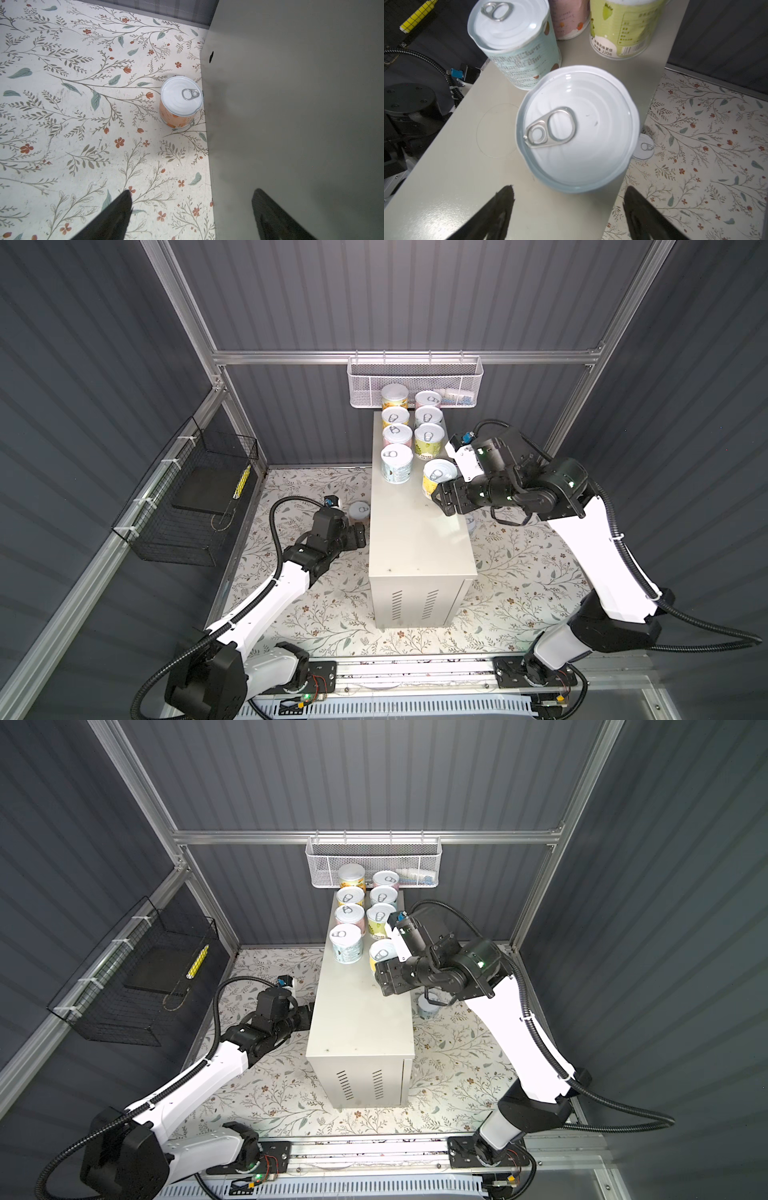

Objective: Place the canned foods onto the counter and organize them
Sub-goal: 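Lower the yellow-labelled can beside the teal can on the cabinet top, then open the right gripper and withdraw it while the left gripper rises from the floor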

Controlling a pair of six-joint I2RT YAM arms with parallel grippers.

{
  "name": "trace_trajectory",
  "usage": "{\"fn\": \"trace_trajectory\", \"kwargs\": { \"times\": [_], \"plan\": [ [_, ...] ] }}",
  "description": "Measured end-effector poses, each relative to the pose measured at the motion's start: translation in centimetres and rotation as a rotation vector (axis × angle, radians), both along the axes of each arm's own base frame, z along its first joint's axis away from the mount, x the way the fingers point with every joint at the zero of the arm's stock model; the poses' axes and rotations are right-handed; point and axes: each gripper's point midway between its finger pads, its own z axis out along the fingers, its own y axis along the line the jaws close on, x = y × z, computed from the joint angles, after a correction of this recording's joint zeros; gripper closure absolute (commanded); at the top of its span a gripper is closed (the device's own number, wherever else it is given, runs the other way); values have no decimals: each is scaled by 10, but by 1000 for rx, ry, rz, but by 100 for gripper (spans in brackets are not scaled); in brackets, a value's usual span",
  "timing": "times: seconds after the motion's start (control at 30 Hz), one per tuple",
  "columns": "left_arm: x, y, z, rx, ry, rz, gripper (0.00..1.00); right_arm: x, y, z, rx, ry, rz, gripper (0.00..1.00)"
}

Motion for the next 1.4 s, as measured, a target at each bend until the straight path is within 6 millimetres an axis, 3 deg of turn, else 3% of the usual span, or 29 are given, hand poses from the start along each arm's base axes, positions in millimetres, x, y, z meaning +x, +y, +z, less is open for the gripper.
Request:
{"fn": "trace_trajectory", "kwargs": {
  "times": [0.23, 0.4, 0.67, 0.9, 1.4],
  "plan": [
    [1, -1, -7, 11, 17, -2, 8, 8, 8, -11, 5, 6, -5, 29],
    [1, -1, -7, 11, 17, -2, 8, 20, 13, -10, 16, -18, -17, 41],
    [1, 0, -7, 14, 17, 0, 8, 45, 24, -16, 5, -43, -40, 40],
    [2, 1, -7, 19, 15, 2, 8, 67, 18, -21, -23, -54, -98, 40],
    [3, 2, -10, 27, 20, 8, 8, 74, 10, -15, -14, -69, -127, 38]
  ]
}}
